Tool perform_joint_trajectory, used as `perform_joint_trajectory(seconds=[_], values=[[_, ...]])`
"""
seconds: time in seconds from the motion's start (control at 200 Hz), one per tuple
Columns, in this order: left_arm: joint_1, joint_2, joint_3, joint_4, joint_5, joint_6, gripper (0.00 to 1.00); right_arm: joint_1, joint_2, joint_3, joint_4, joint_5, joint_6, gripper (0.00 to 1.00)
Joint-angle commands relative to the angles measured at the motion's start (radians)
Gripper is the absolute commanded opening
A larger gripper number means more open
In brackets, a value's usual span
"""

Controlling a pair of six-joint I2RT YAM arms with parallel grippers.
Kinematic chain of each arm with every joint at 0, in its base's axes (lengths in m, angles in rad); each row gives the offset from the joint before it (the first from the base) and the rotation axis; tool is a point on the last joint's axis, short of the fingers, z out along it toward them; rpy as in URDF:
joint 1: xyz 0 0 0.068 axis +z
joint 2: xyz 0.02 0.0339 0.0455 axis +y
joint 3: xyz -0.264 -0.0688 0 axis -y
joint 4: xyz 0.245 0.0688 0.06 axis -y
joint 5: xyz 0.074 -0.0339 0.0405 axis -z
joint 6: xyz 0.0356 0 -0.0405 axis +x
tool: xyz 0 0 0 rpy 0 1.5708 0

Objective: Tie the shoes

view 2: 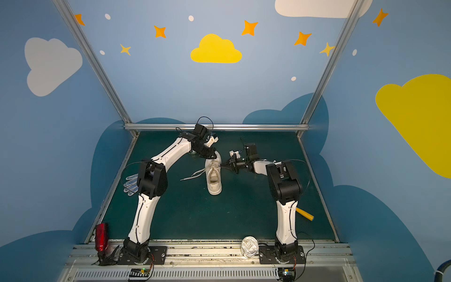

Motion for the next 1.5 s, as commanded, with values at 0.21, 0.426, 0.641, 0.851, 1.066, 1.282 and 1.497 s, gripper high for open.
perform_joint_trajectory(seconds=[0.21, 0.426, 0.641, 0.851, 1.066, 1.282, 1.497], values=[[0.005, -0.076, -0.037, 0.076, 0.081, -0.035, 0.07, -0.002, -0.018, 0.007, -0.010, -0.002, -0.010, 0.00], [0.009, -0.055, -0.058, 0.101, 0.093, -0.044, 0.09, -0.002, 0.003, 0.028, -0.007, -0.004, -0.006, 0.00], [0.009, -0.088, -0.098, 0.142, 0.089, -0.053, 0.03, -0.005, 0.000, 0.021, -0.006, -0.005, -0.008, 0.00], [0.011, -0.153, -0.155, 0.204, 0.072, -0.071, 0.03, -0.013, -0.018, 0.009, -0.042, 0.000, -0.037, 0.00], [0.015, -0.199, -0.192, 0.247, 0.067, -0.086, 0.03, -0.025, -0.047, -0.004, -0.120, 0.009, -0.097, 0.00], [0.025, -0.222, -0.214, 0.262, 0.064, -0.096, 0.03, -0.039, -0.069, -0.026, -0.142, 0.008, -0.122, 0.00], [0.033, -0.256, -0.226, 0.287, 0.053, -0.100, 0.03, -0.066, -0.095, -0.051, -0.212, 0.013, -0.181, 0.00]])
